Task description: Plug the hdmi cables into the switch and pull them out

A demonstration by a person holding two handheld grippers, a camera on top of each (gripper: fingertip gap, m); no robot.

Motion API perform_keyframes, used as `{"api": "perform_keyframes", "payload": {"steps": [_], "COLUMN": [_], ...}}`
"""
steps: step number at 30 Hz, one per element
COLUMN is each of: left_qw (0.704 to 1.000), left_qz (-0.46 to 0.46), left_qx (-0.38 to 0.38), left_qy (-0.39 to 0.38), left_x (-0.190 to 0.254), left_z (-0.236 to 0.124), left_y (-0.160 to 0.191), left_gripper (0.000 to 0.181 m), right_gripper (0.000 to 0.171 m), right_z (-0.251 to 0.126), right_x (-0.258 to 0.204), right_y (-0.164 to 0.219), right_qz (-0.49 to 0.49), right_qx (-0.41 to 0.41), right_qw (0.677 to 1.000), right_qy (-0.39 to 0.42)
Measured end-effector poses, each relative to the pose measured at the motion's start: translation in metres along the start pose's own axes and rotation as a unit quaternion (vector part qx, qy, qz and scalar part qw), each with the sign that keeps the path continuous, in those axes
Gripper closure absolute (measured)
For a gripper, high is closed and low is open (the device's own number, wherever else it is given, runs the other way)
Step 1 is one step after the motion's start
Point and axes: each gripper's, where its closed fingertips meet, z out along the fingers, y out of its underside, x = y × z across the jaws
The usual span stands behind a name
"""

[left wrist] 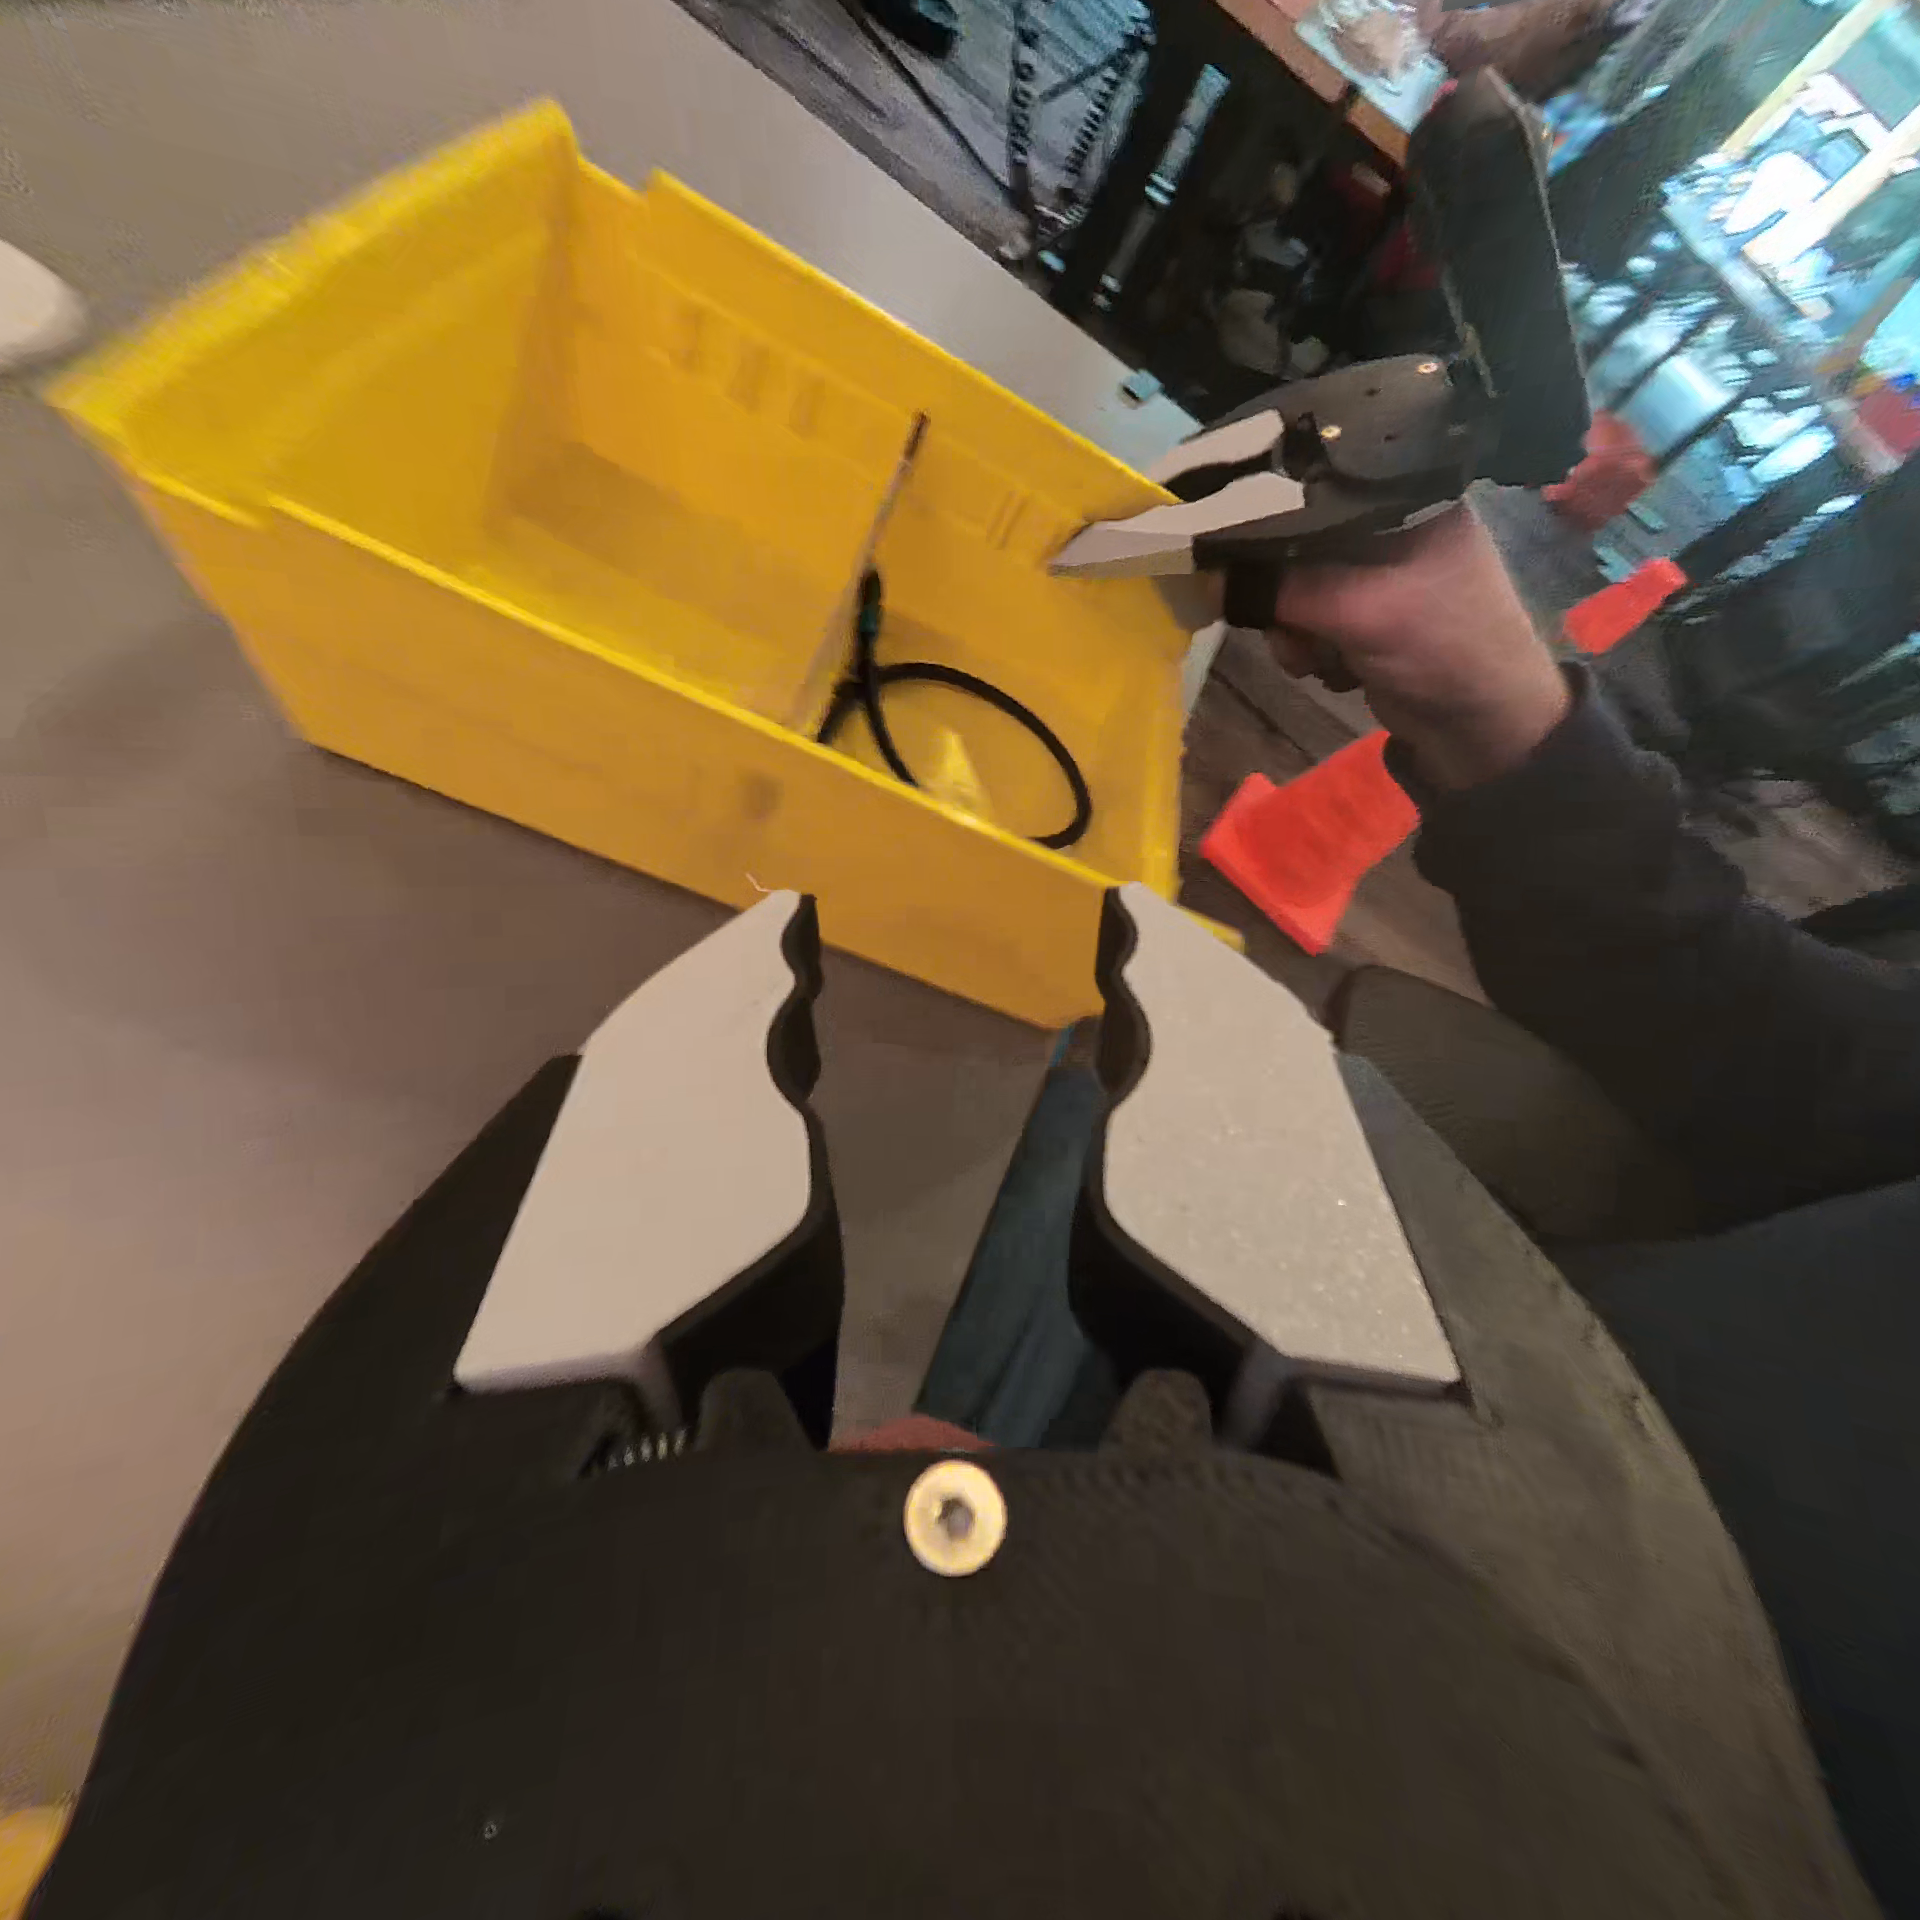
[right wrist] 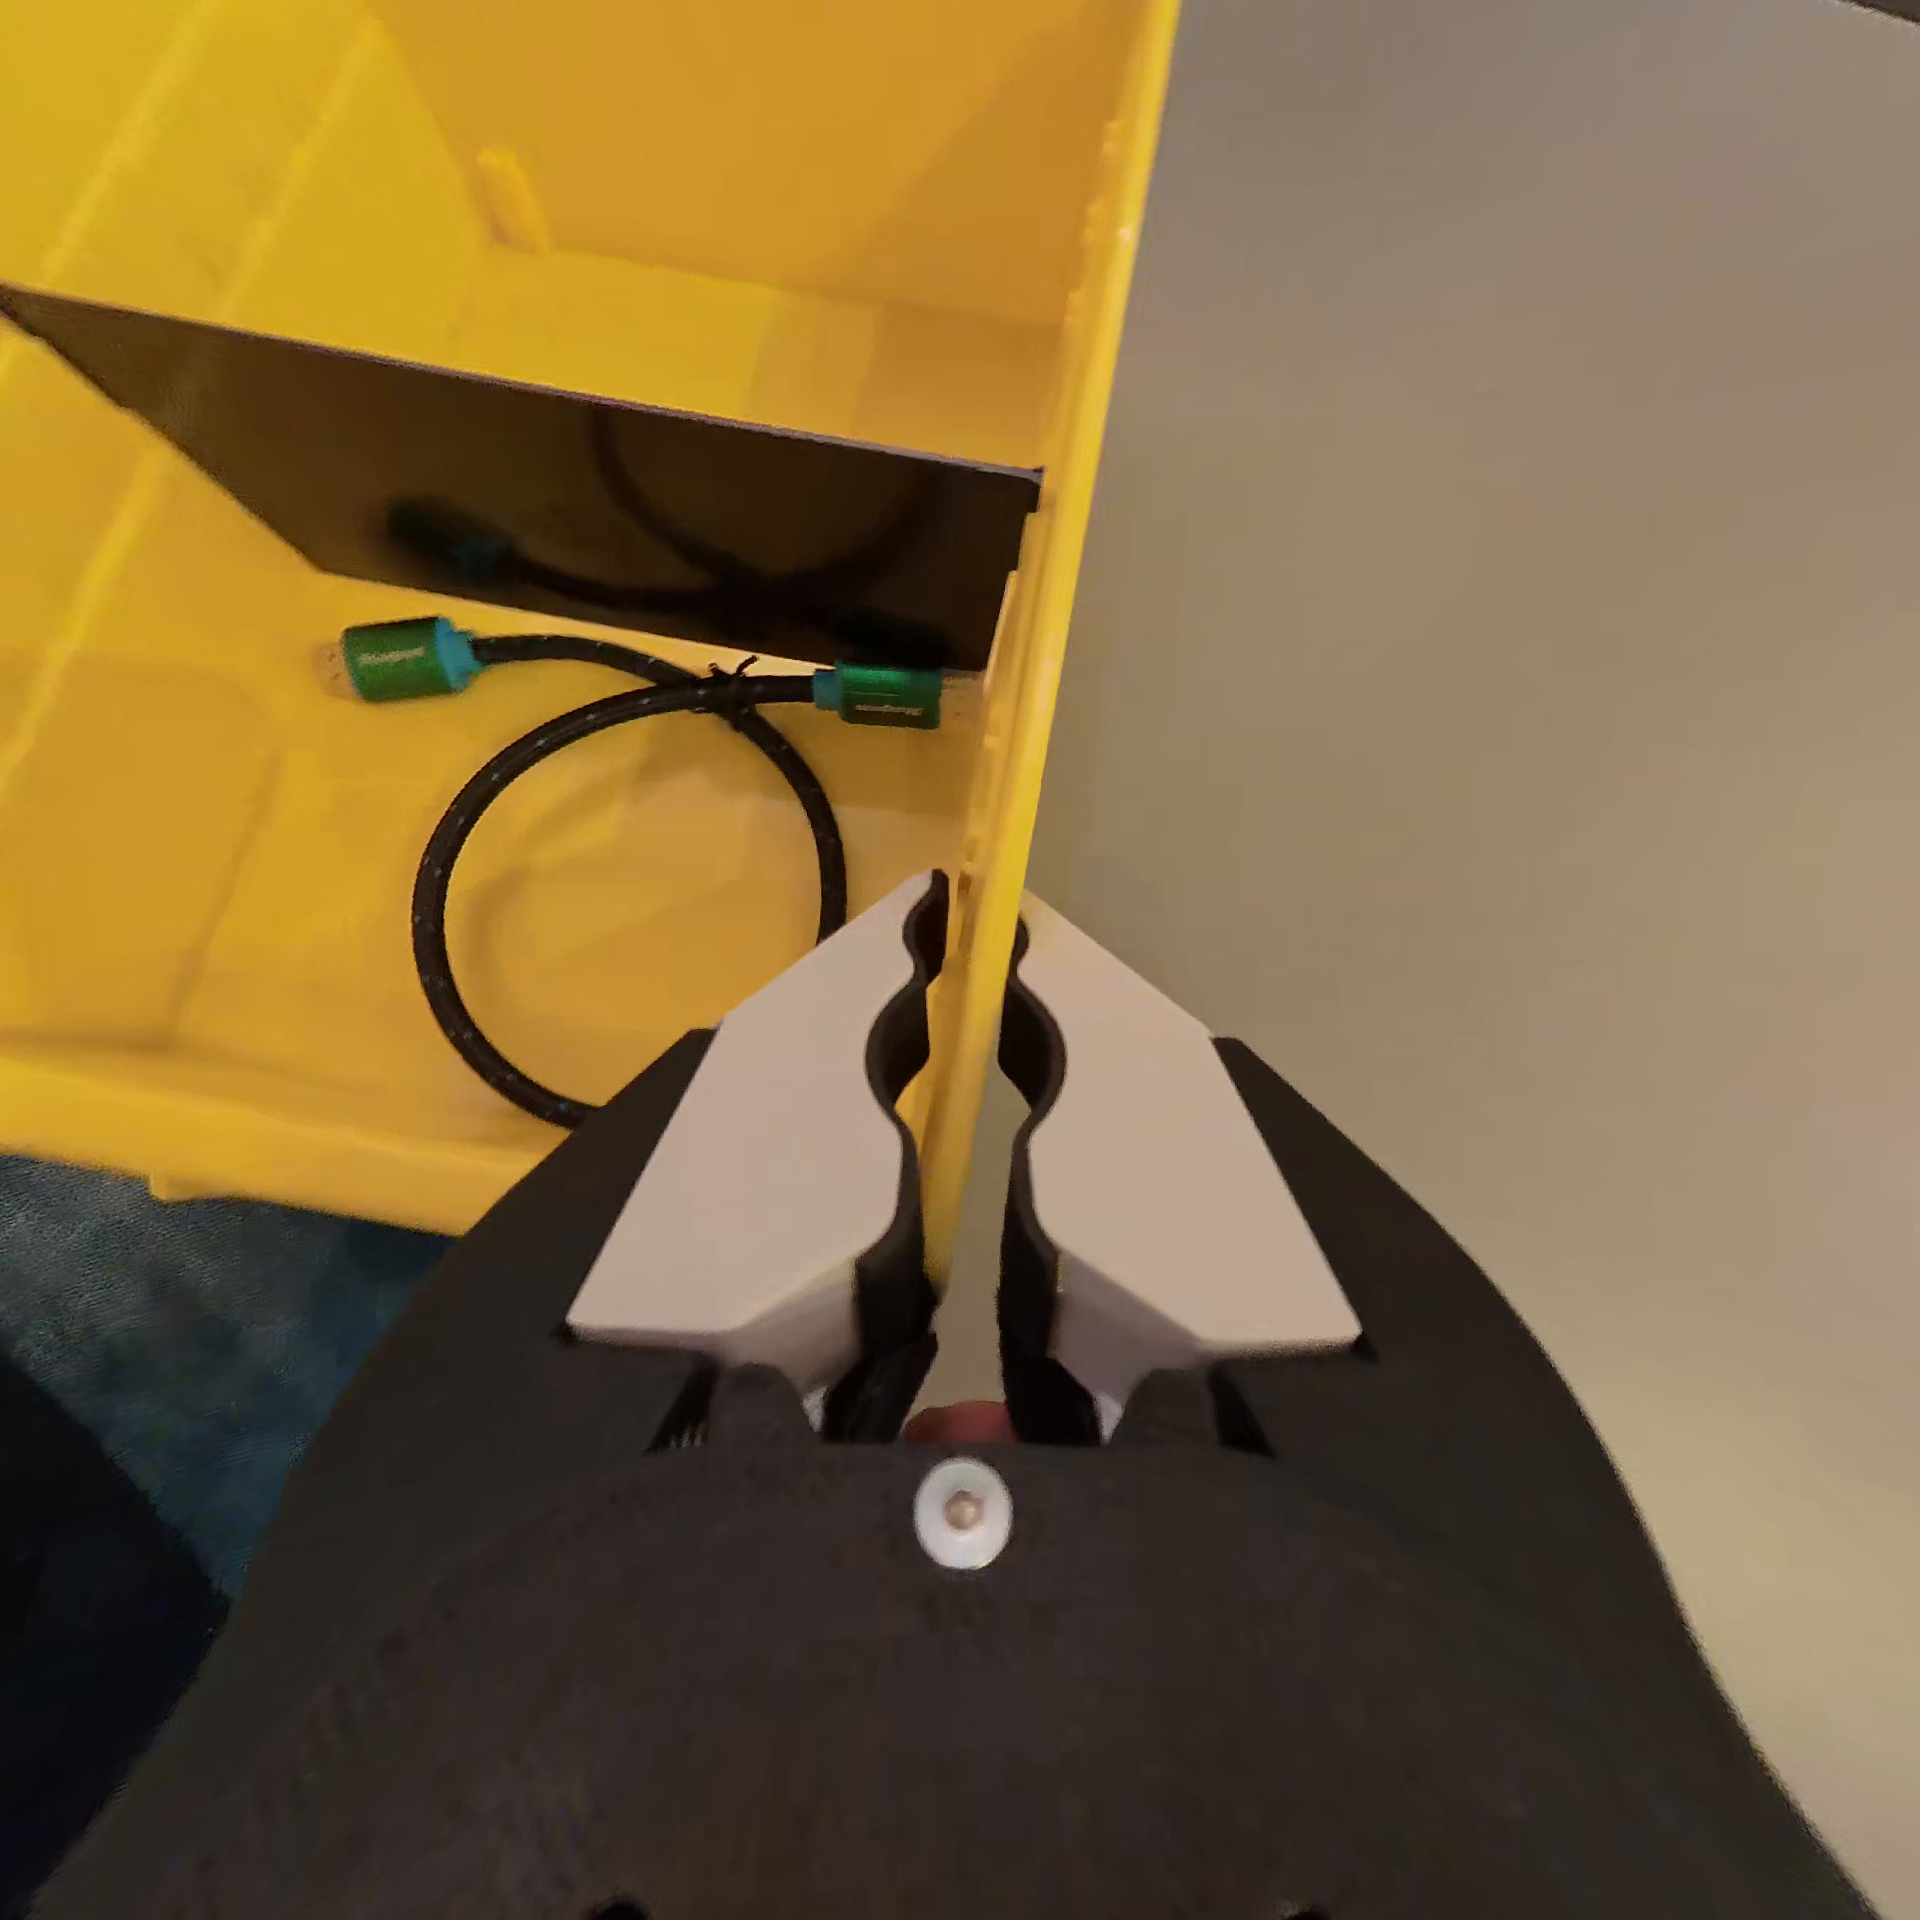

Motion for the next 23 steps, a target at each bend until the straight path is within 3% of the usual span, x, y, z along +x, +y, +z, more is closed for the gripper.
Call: {"api": "perform_keyframes", "payload": {"steps": [4,7,11,14,16,20,23], "left_qw": [0.990,0.966,0.935,0.907,0.895,0.893,0.893], "left_qz": [0.036,0.031,-0.055,-0.094,-0.119,-0.161,-0.180], "left_qx": [0.016,0.022,0.026,0.025,0.022,-0.006,-0.036], "left_qy": [-0.133,-0.258,-0.348,-0.410,-0.429,-0.421,-0.411], "left_x": [-0.044,-0.092,-0.142,-0.168,-0.179,-0.194,-0.208], "left_z": [-0.076,-0.147,-0.229,-0.278,-0.297,-0.300,-0.295], "left_y": [-0.005,0.006,0.045,0.079,0.100,0.132,0.151], "left_gripper": [0.130,0.126,0.106,0.104,0.103,0.102,0.117], "right_gripper": [0.169,0.168,0.168,0.169,0.168,0.168,0.168], "right_z": [0.001,0.000,-0.004,-0.010,-0.015,-0.024,-0.030], "right_x": [0.011,0.020,0.037,0.056,0.069,0.097,0.113], "right_y": [0.000,0.001,0.006,0.012,0.016,0.025,0.031], "right_qz": [-0.003,-0.004,0.008,0.024,0.037,0.060,0.074], "right_qx": [-0.002,-0.004,-0.006,-0.004,-0.004,-0.003,0.000], "right_qw": [1.000,1.000,1.000,0.999,0.998,0.995,0.993], "right_qy": [0.003,0.007,0.019,0.038,0.051,0.080,0.097]}}
